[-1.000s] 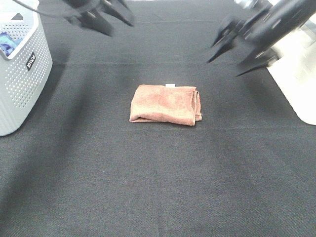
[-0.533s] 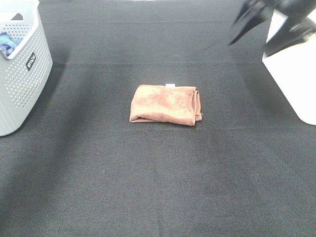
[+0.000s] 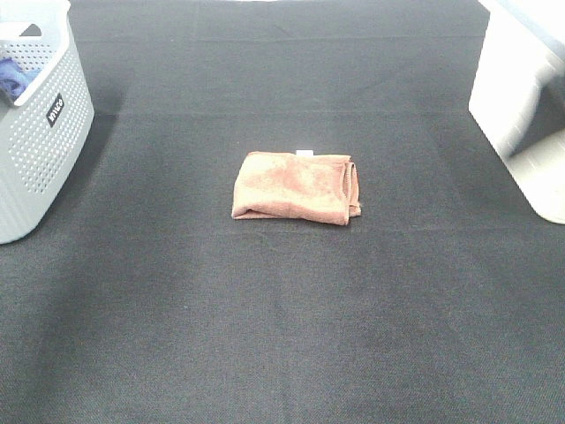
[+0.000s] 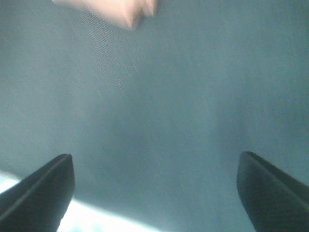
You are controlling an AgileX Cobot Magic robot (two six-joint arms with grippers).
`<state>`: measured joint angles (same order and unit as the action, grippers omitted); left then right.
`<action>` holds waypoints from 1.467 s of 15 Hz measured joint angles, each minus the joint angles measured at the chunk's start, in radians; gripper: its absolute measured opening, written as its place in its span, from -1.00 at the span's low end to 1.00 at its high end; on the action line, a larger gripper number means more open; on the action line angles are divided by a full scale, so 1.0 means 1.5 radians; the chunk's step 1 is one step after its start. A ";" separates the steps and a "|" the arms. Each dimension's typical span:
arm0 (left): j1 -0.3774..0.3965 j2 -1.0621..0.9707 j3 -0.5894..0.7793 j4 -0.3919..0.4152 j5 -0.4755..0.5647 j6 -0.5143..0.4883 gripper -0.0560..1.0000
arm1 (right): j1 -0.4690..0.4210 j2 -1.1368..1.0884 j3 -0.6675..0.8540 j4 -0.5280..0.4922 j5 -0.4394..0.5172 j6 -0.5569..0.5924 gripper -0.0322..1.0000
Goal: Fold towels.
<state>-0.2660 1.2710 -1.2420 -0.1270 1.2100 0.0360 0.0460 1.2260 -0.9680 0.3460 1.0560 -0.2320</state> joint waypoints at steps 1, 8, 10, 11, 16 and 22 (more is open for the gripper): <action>0.000 -0.050 0.065 0.001 -0.006 0.000 0.36 | 0.000 -0.039 0.047 -0.015 -0.001 0.002 0.73; 0.000 -0.403 0.405 0.003 -0.055 0.008 0.36 | 0.000 -0.317 0.260 -0.101 0.001 0.035 0.73; 0.000 -0.492 0.459 0.004 -0.055 0.036 0.36 | 0.000 -0.408 0.287 -0.114 0.007 0.035 0.73; 0.000 -0.533 0.470 0.004 -0.056 0.047 0.36 | 0.000 -0.451 0.299 -0.122 0.008 0.035 0.73; 0.000 -0.602 0.493 0.000 -0.100 0.106 0.36 | 0.000 -0.600 0.305 -0.119 0.009 0.010 0.73; 0.000 -0.603 0.493 -0.015 -0.101 0.129 0.36 | 0.000 -0.625 0.305 -0.110 0.009 -0.005 0.73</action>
<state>-0.2660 0.3660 -0.5020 -0.1490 1.0580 0.2290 0.0460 0.2890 -0.5110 0.1810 1.0700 -0.2390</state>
